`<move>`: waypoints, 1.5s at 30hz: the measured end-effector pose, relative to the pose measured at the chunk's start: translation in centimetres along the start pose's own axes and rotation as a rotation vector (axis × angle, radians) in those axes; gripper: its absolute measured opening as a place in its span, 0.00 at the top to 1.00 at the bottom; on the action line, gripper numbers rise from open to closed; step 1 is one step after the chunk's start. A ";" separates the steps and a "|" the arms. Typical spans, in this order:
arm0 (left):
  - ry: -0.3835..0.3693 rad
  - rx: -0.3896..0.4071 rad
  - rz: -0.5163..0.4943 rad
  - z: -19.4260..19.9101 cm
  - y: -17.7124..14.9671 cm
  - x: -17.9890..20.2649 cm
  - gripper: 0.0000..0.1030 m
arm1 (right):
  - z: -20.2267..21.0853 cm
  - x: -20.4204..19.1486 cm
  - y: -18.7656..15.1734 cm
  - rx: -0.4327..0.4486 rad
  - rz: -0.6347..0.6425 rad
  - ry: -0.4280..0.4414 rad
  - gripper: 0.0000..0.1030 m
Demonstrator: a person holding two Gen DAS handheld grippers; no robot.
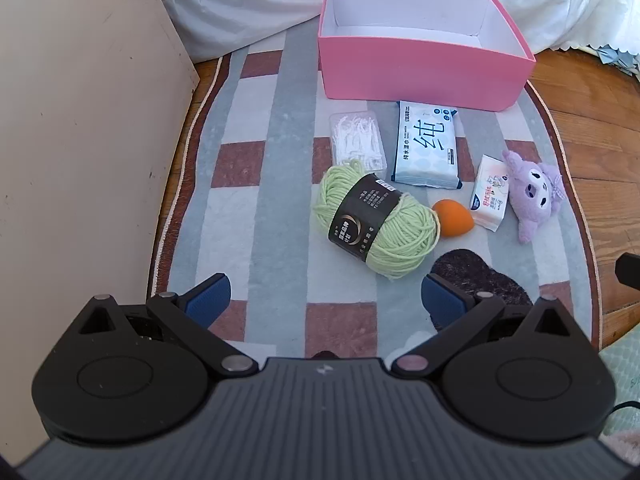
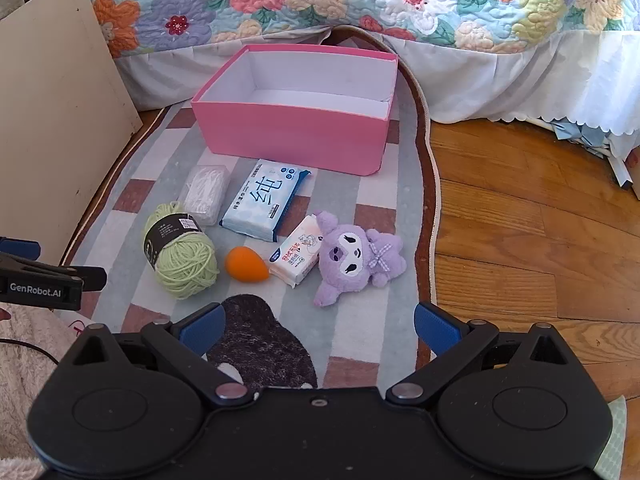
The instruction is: Organize objects
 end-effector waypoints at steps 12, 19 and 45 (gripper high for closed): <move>0.026 -0.024 0.016 -0.9 -0.2 -0.7 0.00 | -0.5 0.0 -0.1 -0.017 0.004 -0.004 0.01; -0.002 -0.029 -0.005 -0.5 -0.3 -0.2 0.00 | -0.7 -0.1 -0.2 -0.022 0.009 -0.005 0.01; -0.057 -0.010 0.031 0.5 0.5 0.6 0.00 | -1.0 0.1 -0.4 -0.038 0.016 -0.002 0.01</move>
Point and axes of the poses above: each gripper's, at about its wrist camera, not at the fingertips, and z roughly against the way its jaws point, x to its right, y to its top, the point moved 10 cm from there along -z, roughly the way its jaws point, and after that the axes turned 9 degrees about y, right-handed, at the moved point
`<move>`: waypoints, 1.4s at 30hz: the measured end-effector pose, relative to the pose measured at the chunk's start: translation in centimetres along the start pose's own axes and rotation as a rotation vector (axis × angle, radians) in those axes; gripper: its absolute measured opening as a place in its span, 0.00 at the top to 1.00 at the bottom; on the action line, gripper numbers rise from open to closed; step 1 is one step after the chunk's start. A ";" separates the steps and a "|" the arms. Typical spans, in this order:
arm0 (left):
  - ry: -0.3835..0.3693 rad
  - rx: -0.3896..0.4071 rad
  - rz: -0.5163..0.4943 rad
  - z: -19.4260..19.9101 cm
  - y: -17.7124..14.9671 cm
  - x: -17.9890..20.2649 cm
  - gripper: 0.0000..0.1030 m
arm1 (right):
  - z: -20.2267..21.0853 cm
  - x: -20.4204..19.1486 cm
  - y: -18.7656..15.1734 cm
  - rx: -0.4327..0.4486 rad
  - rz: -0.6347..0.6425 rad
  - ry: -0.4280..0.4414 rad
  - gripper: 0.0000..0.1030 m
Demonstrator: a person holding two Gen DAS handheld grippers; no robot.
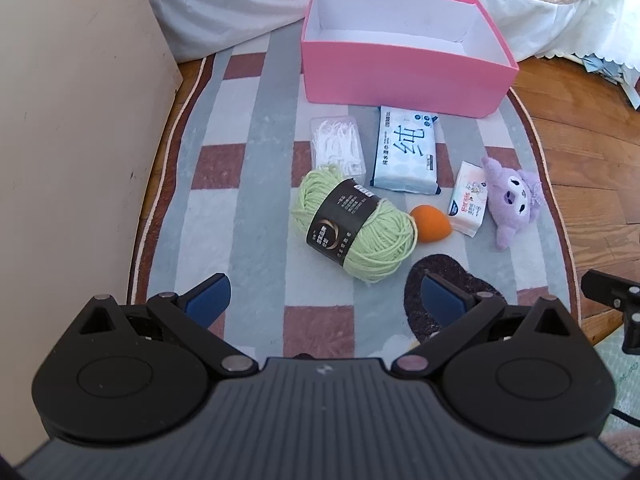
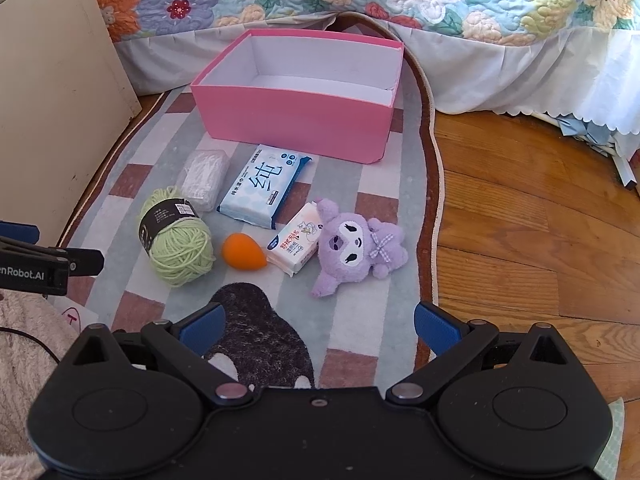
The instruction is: Organize objects
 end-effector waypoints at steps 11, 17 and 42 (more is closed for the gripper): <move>-0.002 0.015 -0.020 0.2 0.0 0.2 0.00 | -0.1 -0.7 0.0 -0.002 0.041 0.003 0.01; 0.016 0.034 -0.067 1.8 0.1 0.7 0.00 | -0.1 -1.0 -0.1 -0.010 0.060 0.003 0.01; -0.150 -0.054 0.201 -2.2 4.4 -1.3 0.03 | -3.0 -8.8 5.9 0.062 0.404 0.404 0.03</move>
Point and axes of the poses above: each gripper's, at about its wrist camera, not at the fingertips, and z roughly against the way its jaws point, x to its right, y to its top, the point moved 10 cm from there along -z, roughly the way its jaws point, and after that the axes turned 9 degrees about y, right-handed, at the moved point
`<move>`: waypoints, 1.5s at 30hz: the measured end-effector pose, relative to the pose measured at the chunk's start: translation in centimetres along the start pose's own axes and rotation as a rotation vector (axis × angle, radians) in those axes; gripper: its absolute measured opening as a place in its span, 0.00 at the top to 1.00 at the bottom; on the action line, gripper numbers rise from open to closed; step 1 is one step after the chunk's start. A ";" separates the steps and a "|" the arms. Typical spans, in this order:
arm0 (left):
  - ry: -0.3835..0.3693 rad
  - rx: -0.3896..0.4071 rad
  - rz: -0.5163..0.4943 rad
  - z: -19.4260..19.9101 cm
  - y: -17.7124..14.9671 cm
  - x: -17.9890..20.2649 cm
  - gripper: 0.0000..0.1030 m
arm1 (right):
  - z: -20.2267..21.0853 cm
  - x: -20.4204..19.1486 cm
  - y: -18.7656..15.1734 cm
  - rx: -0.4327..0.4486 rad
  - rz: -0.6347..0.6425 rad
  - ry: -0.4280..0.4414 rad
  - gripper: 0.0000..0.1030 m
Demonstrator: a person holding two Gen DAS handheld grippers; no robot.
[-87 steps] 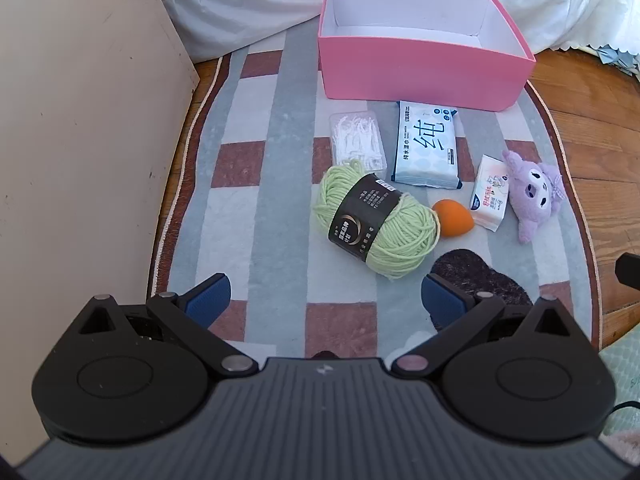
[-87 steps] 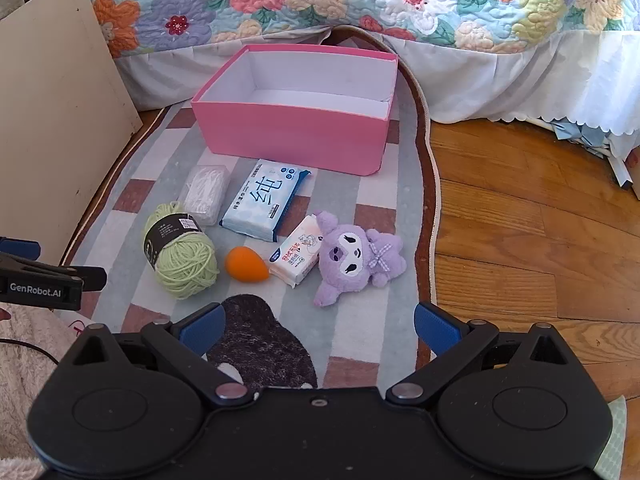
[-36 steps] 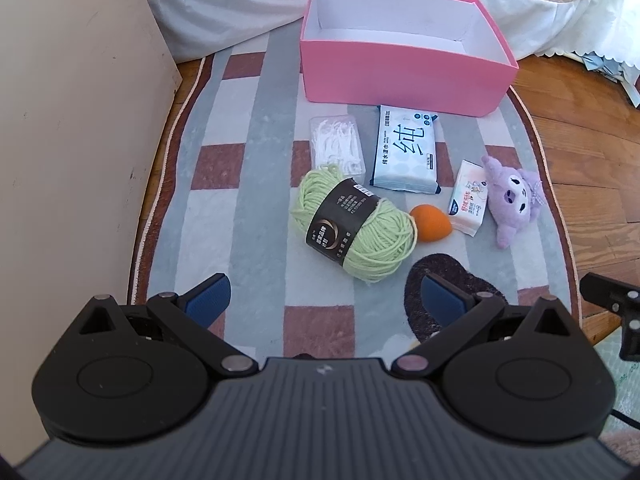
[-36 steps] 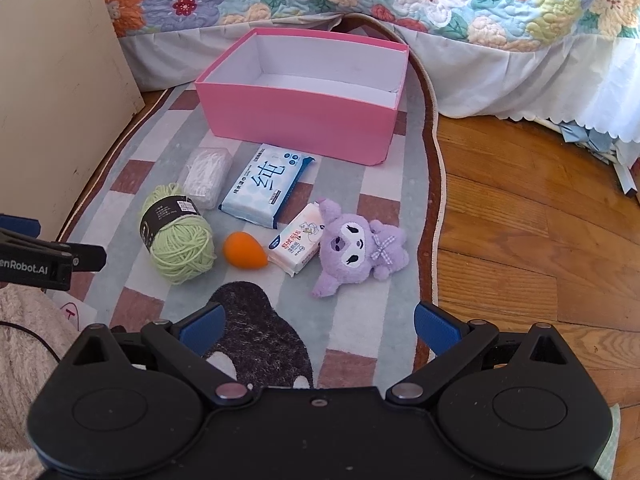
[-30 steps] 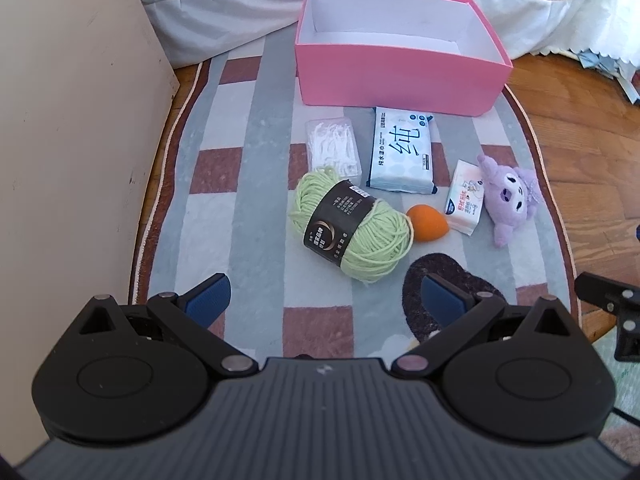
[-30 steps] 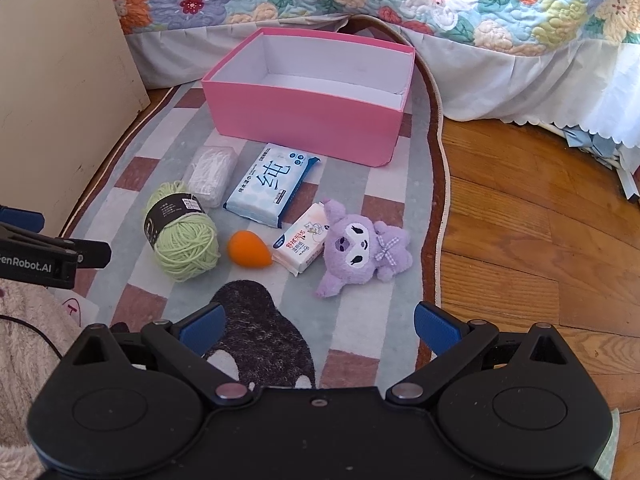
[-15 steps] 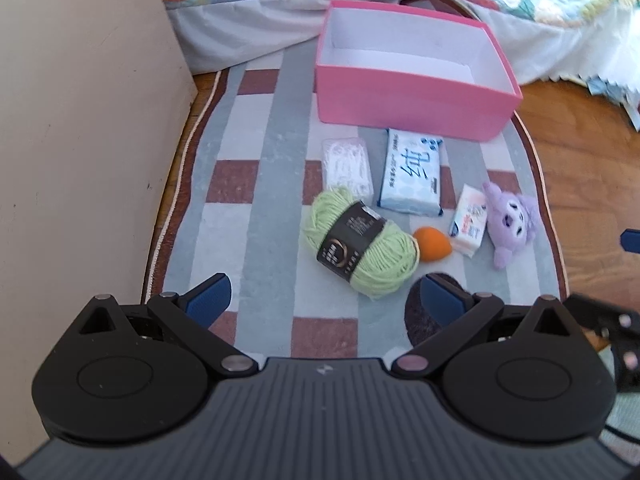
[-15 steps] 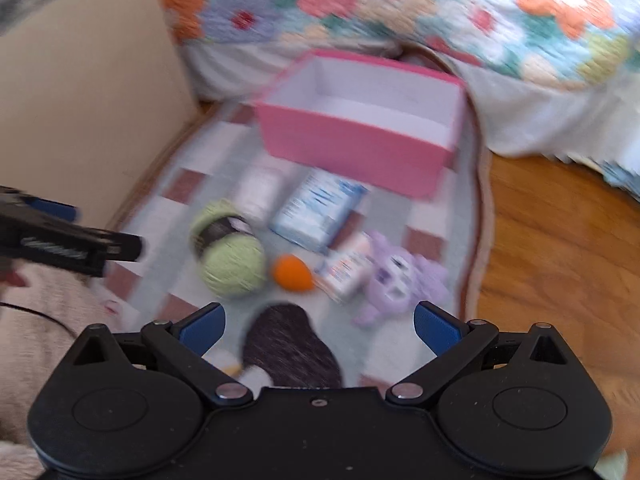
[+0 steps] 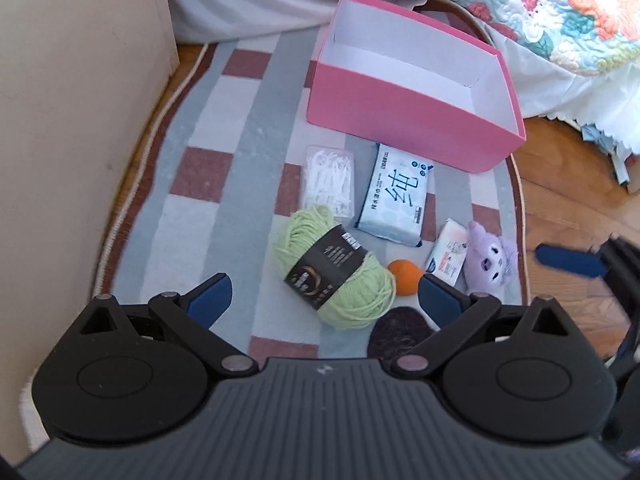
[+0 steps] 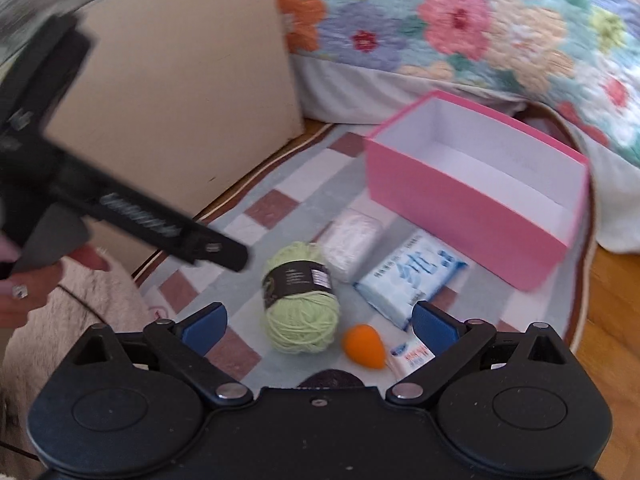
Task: Organize objects
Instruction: 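Lower the left gripper onto the green yarn skein and close it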
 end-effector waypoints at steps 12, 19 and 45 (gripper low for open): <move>-0.097 -0.120 0.123 -6.4 0.1 0.6 0.23 | -5.8 0.0 -0.5 -0.061 0.032 0.090 0.20; -0.150 -0.119 0.161 -8.1 -0.4 0.5 0.31 | -7.5 0.6 -0.8 -0.081 0.068 0.066 0.19; -0.136 -0.048 0.214 -10.2 -0.8 -0.5 0.40 | -12.2 1.6 -4.2 -0.177 0.171 0.017 0.32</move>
Point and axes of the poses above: each gripper's, at about its wrist camera, not at the fingertips, and z roughly against the way its jaws point, x to its right, y to its top, the point moved 10 cm from there along -z, roughly the way its jaws point, and after that the axes turned 9 degrees about y, right-handed, at the moved point
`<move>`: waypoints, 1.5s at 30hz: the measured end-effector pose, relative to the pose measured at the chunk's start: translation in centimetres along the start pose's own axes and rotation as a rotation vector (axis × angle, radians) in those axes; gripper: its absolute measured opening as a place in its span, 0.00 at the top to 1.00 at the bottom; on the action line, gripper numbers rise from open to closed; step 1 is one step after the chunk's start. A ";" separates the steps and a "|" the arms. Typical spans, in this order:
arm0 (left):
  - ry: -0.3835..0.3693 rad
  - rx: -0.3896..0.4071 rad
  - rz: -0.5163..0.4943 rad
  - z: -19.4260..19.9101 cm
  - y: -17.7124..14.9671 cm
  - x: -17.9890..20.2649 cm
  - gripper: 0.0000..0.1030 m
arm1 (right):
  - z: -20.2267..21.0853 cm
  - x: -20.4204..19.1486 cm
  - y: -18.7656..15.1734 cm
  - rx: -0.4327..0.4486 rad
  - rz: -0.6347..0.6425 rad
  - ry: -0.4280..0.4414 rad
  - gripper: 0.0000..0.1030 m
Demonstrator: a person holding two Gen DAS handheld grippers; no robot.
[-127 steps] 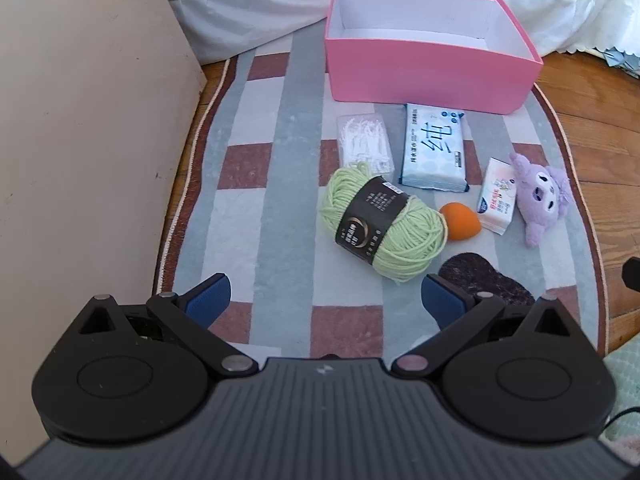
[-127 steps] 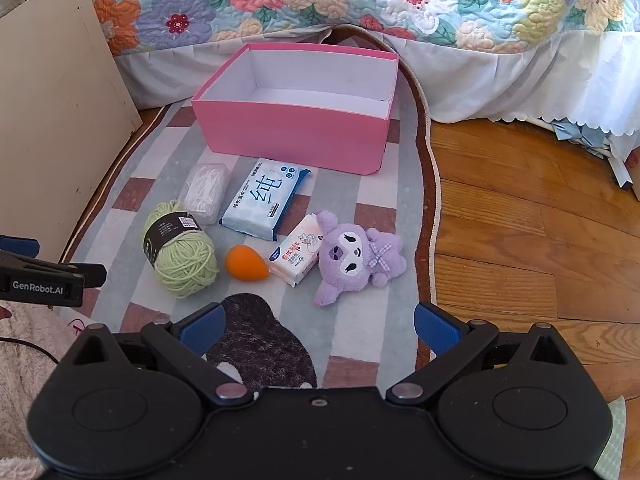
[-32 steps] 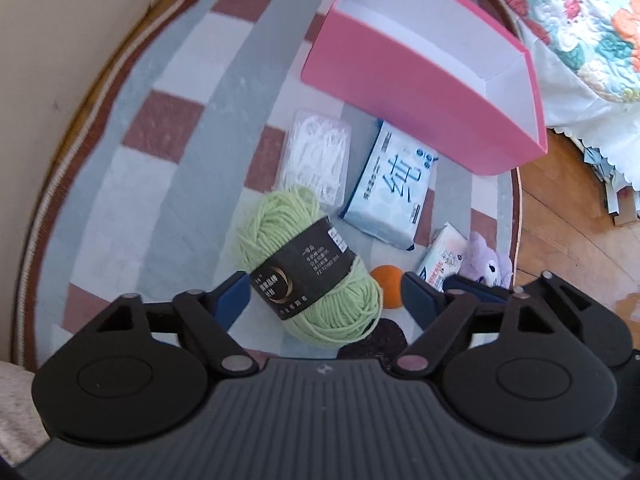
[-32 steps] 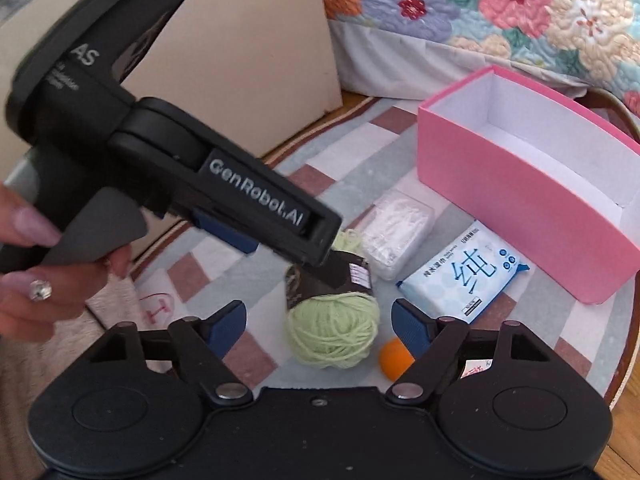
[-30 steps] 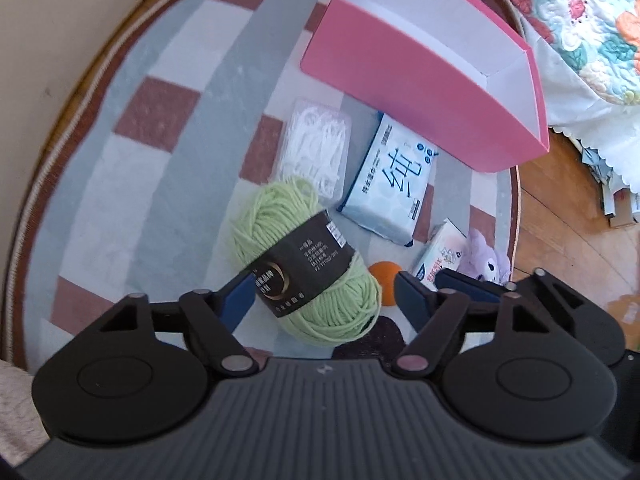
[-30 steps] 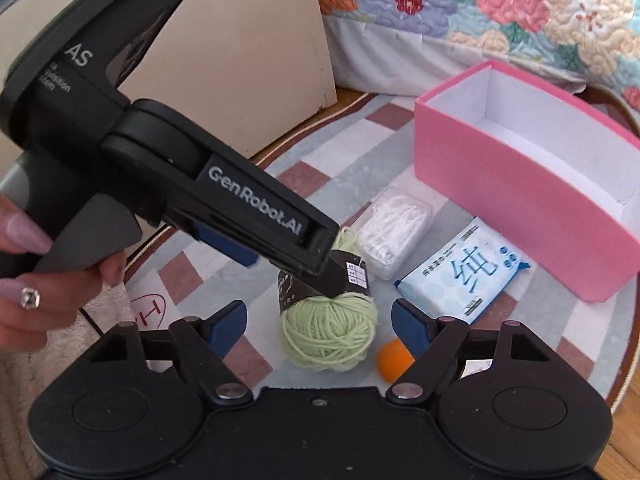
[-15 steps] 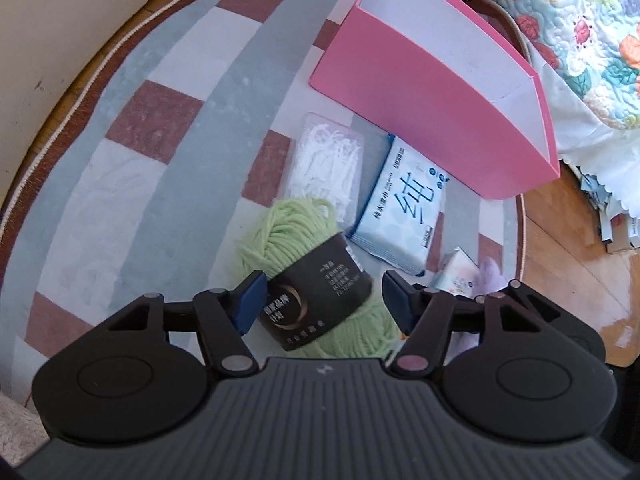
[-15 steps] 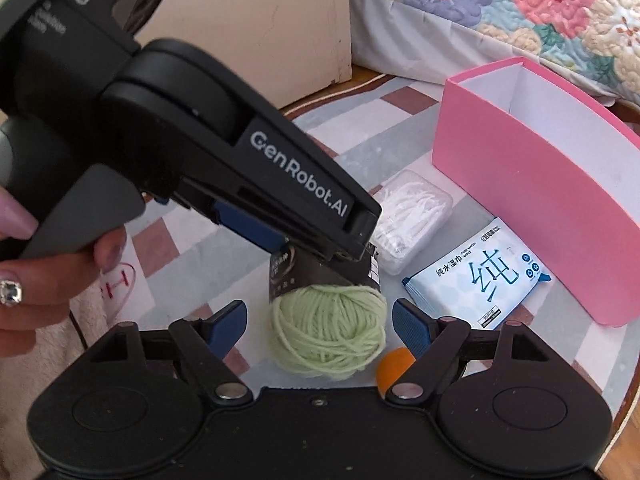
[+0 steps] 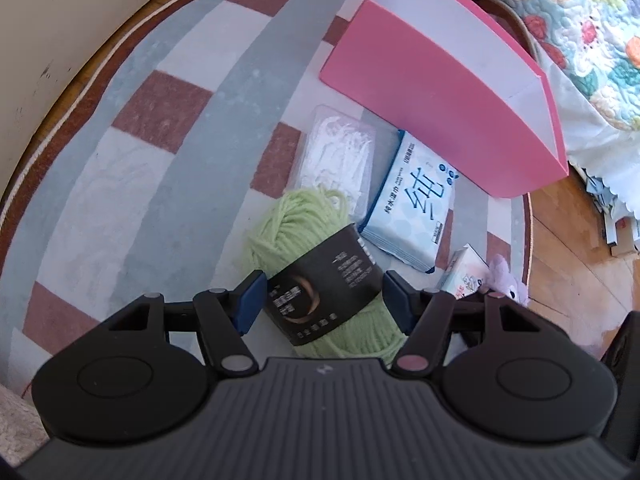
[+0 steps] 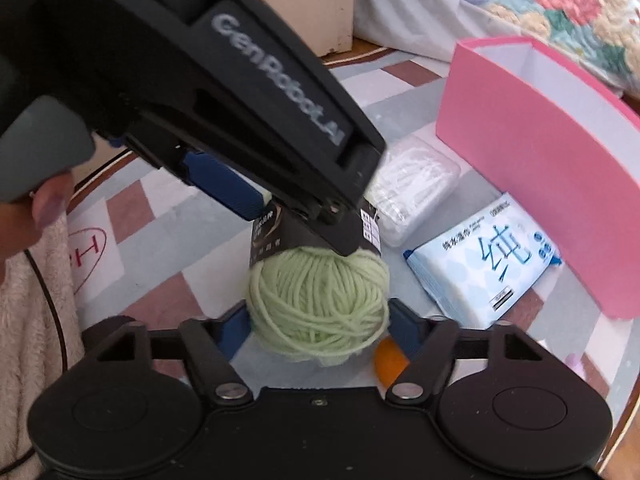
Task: Organize objects
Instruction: 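Lower the left gripper onto the green yarn skein and close it, then lift the green yarn with the left gripper and carry it over the pink box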
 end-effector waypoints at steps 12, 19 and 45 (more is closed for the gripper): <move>-0.110 -0.076 0.097 -1.4 -0.6 -0.3 0.28 | 0.8 1.6 0.4 0.106 -0.230 -0.023 0.48; -0.124 -0.085 0.161 -2.7 -1.0 -0.6 0.29 | 0.9 1.7 0.5 0.119 -0.298 -0.026 0.48; -0.140 0.026 0.145 1.1 -1.3 0.7 0.45 | 5.3 0.1 1.3 0.116 -0.120 -0.046 0.47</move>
Point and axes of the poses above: each gripper's, at about its wrist camera, not at the fingertips, and z roughly against the way its jaws point, x to its right, y to its top, the point moved 10 cm from there along -z, roughly the way its jaws point, and after that the axes turned 9 degrees about y, right-handed, at the moved point
